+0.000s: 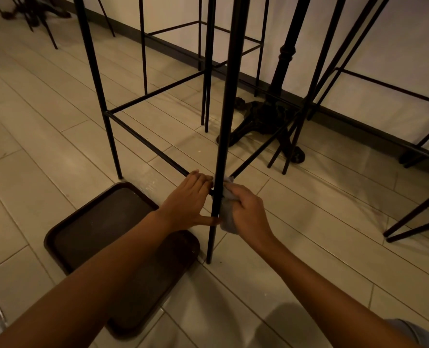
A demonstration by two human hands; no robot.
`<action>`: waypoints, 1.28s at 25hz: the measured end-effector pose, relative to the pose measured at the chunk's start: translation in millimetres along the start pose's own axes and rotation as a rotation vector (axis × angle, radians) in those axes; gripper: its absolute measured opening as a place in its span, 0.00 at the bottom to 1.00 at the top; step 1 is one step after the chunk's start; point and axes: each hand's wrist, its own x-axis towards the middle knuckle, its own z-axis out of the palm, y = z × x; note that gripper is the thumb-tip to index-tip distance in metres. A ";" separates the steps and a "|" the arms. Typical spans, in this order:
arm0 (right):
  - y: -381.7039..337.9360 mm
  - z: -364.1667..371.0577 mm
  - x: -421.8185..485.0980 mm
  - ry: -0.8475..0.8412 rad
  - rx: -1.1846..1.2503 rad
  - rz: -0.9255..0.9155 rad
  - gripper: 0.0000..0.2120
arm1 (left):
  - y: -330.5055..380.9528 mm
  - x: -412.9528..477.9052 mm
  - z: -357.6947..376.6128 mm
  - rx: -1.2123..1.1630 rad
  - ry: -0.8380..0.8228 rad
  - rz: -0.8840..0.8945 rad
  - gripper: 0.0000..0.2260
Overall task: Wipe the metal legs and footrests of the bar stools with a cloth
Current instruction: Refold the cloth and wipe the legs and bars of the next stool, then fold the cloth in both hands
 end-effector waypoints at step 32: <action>-20.0 131.8 22.8 -0.098 0.974 0.663 0.07 | -107.7 -96.9 -22.7 -1.622 -0.451 -0.958 0.28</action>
